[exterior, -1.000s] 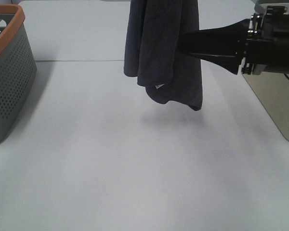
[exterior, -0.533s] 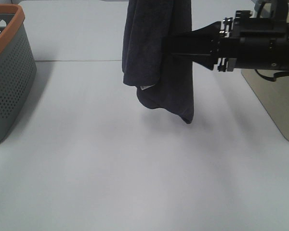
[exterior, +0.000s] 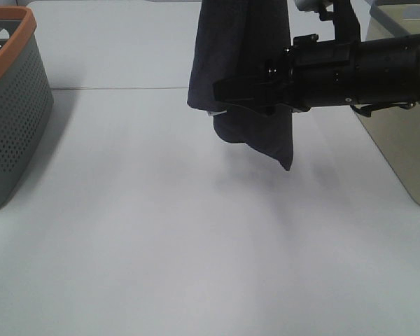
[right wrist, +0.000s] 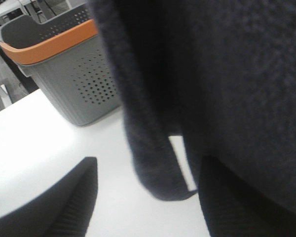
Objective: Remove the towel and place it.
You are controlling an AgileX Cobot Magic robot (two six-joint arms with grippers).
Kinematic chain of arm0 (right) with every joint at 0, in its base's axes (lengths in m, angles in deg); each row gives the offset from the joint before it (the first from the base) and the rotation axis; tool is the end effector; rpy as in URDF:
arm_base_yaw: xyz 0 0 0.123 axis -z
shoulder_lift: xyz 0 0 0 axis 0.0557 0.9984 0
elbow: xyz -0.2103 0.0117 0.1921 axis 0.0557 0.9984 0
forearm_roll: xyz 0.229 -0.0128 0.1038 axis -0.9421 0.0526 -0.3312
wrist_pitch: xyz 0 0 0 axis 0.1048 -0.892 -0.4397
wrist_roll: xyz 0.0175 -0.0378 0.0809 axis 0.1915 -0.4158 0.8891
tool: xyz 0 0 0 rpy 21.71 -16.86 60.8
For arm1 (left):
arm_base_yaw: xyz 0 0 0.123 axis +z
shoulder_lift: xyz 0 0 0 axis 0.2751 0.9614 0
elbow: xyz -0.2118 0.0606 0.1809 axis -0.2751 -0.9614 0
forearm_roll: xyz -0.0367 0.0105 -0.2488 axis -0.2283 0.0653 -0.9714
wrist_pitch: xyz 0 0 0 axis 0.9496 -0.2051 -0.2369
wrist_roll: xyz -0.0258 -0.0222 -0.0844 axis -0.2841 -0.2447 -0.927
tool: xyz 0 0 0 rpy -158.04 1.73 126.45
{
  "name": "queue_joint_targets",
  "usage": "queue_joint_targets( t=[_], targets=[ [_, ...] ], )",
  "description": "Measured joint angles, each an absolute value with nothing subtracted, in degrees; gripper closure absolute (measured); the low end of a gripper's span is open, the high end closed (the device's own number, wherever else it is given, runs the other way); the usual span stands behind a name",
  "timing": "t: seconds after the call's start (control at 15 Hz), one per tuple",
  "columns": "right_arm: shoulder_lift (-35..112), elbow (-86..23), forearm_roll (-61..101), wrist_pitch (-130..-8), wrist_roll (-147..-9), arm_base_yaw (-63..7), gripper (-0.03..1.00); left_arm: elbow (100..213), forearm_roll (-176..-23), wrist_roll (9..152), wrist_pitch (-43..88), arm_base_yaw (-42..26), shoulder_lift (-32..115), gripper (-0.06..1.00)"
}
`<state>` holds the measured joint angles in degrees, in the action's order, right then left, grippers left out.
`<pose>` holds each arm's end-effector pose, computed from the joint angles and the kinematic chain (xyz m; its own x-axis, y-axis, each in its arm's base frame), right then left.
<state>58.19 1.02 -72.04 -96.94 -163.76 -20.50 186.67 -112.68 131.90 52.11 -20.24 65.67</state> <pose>0.2902 0.1466 0.2198 -0.4357 -0.2260 -0.8713 -0.7650 0.6031 0.2261 0.3035 -0.2501 0.4727 0.5987 0.6349 -0.4883 0.5146 0.1622 0.8419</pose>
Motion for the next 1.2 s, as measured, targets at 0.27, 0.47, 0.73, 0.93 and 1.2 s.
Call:
queue_joint_targets(
  t=[0.27,0.47,0.73,0.93,1.2],
  targets=[
    [60.0,-0.6,-72.0,-102.6,-164.2,-20.6,0.36,186.7,-112.3,131.9,52.1,-20.2,65.7,0.94],
    [63.2,-2.3,-72.1,-108.9,-164.2,-20.6,0.43,186.7,-112.3,131.9,52.1,-20.2,65.7,0.94],
    [64.5,-2.3,-70.9,-110.5,-162.0,-20.6,0.7,186.7,-112.3,131.9,52.1,-20.2,65.7,0.94],
    [64.5,-2.3,-66.2,-110.7,-156.7,-20.6,0.94,186.7,-112.2,131.9,52.1,-20.2,65.7,0.94],
    [61.0,-2.3,-55.4,-112.0,-144.8,-20.6,0.94,186.7,-111.8,128.8,53.3,-18.3,66.9,0.94]
  ],
)
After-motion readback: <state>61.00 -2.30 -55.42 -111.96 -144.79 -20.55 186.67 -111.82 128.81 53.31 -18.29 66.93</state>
